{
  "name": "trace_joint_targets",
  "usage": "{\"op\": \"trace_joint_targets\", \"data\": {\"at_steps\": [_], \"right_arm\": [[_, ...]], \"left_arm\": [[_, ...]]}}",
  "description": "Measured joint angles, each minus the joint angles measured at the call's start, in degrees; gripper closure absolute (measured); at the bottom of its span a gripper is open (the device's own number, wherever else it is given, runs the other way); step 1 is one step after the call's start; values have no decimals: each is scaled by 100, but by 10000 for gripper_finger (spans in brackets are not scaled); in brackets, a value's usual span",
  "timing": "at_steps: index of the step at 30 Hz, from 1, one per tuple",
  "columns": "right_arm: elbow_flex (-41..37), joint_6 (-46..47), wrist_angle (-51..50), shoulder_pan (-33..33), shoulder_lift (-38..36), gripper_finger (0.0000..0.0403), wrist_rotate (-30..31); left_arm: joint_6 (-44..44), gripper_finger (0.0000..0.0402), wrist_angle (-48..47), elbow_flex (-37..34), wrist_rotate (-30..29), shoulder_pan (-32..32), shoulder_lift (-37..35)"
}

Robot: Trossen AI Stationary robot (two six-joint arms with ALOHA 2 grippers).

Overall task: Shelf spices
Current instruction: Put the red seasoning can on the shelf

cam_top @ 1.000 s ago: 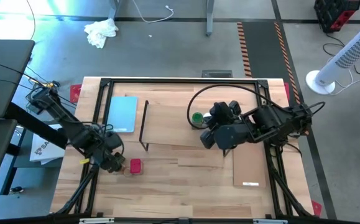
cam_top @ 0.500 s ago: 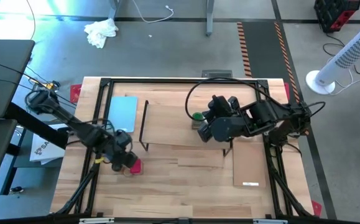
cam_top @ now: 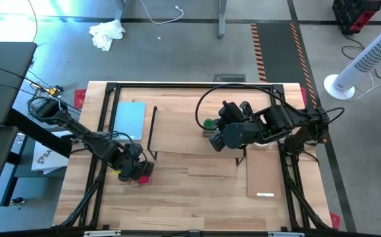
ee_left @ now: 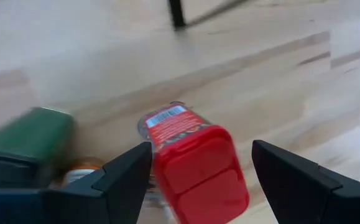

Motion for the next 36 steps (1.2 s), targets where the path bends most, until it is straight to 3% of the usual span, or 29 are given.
{"op": "trace_joint_targets", "data": {"at_steps": [5,19,25,30,33,36], "right_arm": [[0,-89,-26,0,0,402,-9],[-2,-91,-282,0,0,402,-112],[-2,-183,-290,0,2,402,-137],[-2,-196,-332,0,2,402,-227],[-2,-195,-426,0,2,402,-232],[-2,-172,-455,0,2,403,-238]], "left_arm": [[-359,128,414,23,35,-52,327],[-891,128,437,579,474,-391,1283],[-697,131,414,675,693,-391,1619],[154,197,-58,1270,440,-407,1317],[675,199,-437,1821,186,-583,954],[1061,199,-936,2431,-500,-699,467]]}}
